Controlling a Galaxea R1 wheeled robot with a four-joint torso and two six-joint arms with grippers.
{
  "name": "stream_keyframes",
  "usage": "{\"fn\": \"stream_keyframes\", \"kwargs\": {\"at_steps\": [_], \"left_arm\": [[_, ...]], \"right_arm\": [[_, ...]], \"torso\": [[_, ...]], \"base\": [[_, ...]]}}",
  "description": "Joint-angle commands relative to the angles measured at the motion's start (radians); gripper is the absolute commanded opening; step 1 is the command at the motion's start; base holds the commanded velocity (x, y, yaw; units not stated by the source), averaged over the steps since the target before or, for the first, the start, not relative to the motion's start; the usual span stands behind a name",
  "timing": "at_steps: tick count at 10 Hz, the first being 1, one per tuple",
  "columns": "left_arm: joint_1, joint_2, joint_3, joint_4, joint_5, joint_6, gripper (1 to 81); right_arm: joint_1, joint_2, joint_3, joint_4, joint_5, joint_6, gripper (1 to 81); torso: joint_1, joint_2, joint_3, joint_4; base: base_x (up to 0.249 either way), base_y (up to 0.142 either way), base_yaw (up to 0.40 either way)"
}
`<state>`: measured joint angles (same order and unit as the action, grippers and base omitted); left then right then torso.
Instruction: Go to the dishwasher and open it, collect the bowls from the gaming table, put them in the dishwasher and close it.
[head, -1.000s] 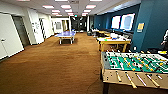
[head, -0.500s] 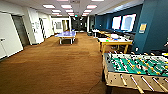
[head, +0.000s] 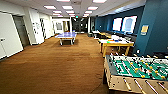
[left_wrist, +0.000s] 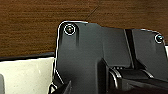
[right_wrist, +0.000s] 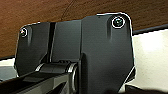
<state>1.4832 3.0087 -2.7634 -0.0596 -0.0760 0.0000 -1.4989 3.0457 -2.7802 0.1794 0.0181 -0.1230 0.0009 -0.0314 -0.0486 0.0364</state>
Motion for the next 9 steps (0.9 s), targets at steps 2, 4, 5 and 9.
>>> {"fn": "stream_keyframes", "kwargs": {"at_steps": [2,4,5,9], "left_arm": [[-0.068,0.003,0.002,0.001,0.042,0.005,81.1],[-0.068,0.003,0.002,0.001,0.044,0.005,81.1],[-0.068,0.003,0.002,0.001,0.044,0.005,81.1],[-0.068,0.004,0.002,0.001,0.044,0.005,81.1]], "right_arm": [[0.062,-0.008,-0.007,0.002,-0.05,-0.001,81.1],[0.062,-0.008,-0.004,0.002,-0.05,-0.001,81.1],[0.062,-0.006,-0.004,0.0,-0.049,-0.001,81.1],[0.062,-0.006,-0.004,-0.001,-0.05,-0.001,81.1]], "torso": [[0.001,0.0,0.0,0.0],[0.001,0.001,0.0,0.0],[0.001,0.0,0.0,0.0],[0.001,0.0,0.0,0.0]], "base": [[0.137,0.0,0.0],[0.145,0.0,0.0],[0.153,0.0,0.0],[0.165,0.0,0.0]]}}
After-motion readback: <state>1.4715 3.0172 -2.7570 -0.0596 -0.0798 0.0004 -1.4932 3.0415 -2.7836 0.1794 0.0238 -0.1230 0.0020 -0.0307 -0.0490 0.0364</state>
